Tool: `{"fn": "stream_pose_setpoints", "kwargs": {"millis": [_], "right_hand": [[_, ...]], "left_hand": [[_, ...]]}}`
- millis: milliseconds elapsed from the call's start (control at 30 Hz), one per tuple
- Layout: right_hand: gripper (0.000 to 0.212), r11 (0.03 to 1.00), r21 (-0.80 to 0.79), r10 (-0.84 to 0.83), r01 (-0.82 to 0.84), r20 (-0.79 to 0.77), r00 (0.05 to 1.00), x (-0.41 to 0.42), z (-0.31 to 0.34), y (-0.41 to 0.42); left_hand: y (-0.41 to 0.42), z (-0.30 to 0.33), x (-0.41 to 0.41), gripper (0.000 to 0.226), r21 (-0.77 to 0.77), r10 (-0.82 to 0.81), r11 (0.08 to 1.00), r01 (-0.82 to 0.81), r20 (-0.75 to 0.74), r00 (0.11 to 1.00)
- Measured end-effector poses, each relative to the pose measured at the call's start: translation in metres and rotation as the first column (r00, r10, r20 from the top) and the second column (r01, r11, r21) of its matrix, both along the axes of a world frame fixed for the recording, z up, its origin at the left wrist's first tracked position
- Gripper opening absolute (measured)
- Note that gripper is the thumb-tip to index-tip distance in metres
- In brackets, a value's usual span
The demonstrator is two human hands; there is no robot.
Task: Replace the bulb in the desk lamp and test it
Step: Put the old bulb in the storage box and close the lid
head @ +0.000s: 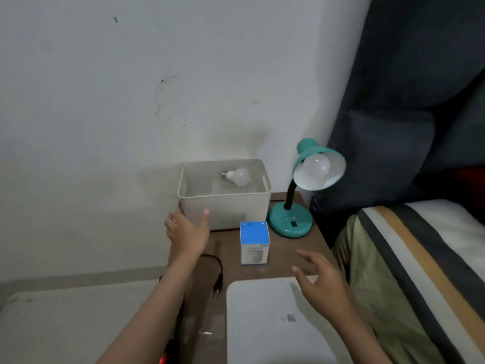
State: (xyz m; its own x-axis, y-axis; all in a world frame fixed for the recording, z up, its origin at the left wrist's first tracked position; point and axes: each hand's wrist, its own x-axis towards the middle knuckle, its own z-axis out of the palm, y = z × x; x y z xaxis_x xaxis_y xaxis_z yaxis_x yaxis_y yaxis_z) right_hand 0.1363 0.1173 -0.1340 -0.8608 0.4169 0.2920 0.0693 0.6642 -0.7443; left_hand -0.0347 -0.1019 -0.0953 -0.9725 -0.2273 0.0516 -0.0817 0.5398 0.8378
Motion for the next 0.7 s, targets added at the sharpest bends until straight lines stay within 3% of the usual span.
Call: {"fn": "stream_pose_setpoints", "kwargs": {"millis": [133, 267, 333, 433, 533, 633, 700], "right_hand": [[0.041, 0.995, 0.061, -0.096, 0.083, 0.253, 0.963, 0.054, -0.037, 0.023], [0.068, 0.988, 0.145, -0.13, 0.059, 0.552, 0.824, 0.083, -0.049, 0.021], [0.073, 0.984, 0.168, -0.146, 0.051, 0.621, 0.77, 0.089, -0.052, 0.016], [0.074, 0.979, 0.199, -0.153, 0.035, 0.619, 0.77, 0.093, -0.059, 0.01], [0.069, 0.988, 0.153, -0.111, 0.027, 0.577, 0.809, 0.098, -0.054, 0.007], [0.065, 0.997, 0.043, -0.074, 0.061, 0.462, 0.884, 0.104, -0.043, 0.005], [0.063, 0.996, 0.06, -0.085, 0.067, 0.379, 0.921, 0.104, -0.033, 0.004]], "left_hand": [[0.008, -0.037, 0.107, 0.06, -0.016, -0.156, 0.987, 0.159, 0.091, 0.983], [0.004, -0.078, 0.172, 0.053, -0.076, -0.268, 0.951, 0.298, 0.271, 0.925], [0.002, -0.088, 0.185, 0.055, -0.104, -0.288, 0.935, 0.34, 0.339, 0.896], [0.006, -0.086, 0.195, 0.047, -0.166, -0.326, 0.903, 0.396, 0.336, 0.884], [0.01, -0.077, 0.202, 0.046, -0.13, -0.332, 0.916, 0.38, 0.288, 0.898], [0.008, -0.067, 0.203, 0.045, -0.099, -0.327, 0.932, 0.348, 0.179, 0.928], [0.003, -0.055, 0.201, 0.043, -0.147, -0.328, 0.93, 0.338, 0.087, 0.941]]}}
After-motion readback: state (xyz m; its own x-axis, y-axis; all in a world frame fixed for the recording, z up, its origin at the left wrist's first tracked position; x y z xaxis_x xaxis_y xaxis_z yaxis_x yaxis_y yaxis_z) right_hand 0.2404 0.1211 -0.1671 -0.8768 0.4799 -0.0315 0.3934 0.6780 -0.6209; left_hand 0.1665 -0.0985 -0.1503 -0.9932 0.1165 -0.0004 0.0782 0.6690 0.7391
